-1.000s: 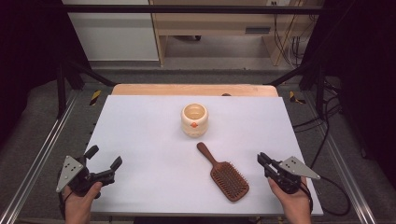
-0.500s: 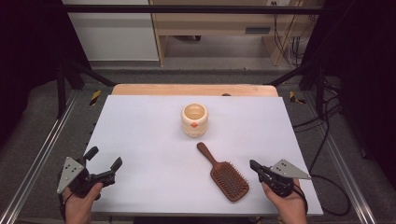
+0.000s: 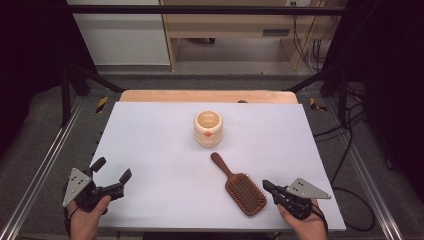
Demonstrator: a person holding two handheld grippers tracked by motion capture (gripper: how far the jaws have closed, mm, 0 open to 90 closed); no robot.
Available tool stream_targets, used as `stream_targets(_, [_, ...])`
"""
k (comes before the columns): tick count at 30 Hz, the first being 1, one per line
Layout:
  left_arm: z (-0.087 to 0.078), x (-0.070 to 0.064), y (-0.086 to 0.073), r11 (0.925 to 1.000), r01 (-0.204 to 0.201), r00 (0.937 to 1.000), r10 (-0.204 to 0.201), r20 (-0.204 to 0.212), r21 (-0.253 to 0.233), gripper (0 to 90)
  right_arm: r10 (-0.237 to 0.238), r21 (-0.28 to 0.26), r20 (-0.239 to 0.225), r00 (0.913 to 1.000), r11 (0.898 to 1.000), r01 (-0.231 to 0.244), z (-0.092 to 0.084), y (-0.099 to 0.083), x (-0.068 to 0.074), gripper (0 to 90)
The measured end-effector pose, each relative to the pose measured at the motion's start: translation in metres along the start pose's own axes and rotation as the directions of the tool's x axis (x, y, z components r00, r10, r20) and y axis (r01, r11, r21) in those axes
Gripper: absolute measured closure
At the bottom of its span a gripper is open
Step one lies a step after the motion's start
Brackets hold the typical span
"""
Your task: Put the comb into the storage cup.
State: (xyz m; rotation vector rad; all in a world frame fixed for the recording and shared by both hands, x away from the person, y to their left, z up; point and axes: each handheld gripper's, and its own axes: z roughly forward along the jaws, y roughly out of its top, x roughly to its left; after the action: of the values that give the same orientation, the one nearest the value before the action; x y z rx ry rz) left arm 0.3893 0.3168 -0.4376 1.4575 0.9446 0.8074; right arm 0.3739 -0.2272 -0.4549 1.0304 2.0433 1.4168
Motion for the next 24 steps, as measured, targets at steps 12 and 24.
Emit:
stream_targets(12, [0.0,0.001,0.0,1.0,0.001,1.0,-0.001,0.002,0.005,2.9,-0.031,0.012,-0.075,0.9967,0.999,0.032,-0.001,-0.002,0.018,90.0])
stream_targets(24, [0.001,0.001,-0.001,1.0,0.0,1.0,0.0,0.002,0.007,2.9,-0.058,0.046,-0.136,0.989,0.997,0.064,-0.002,-0.007,0.039,90.0])
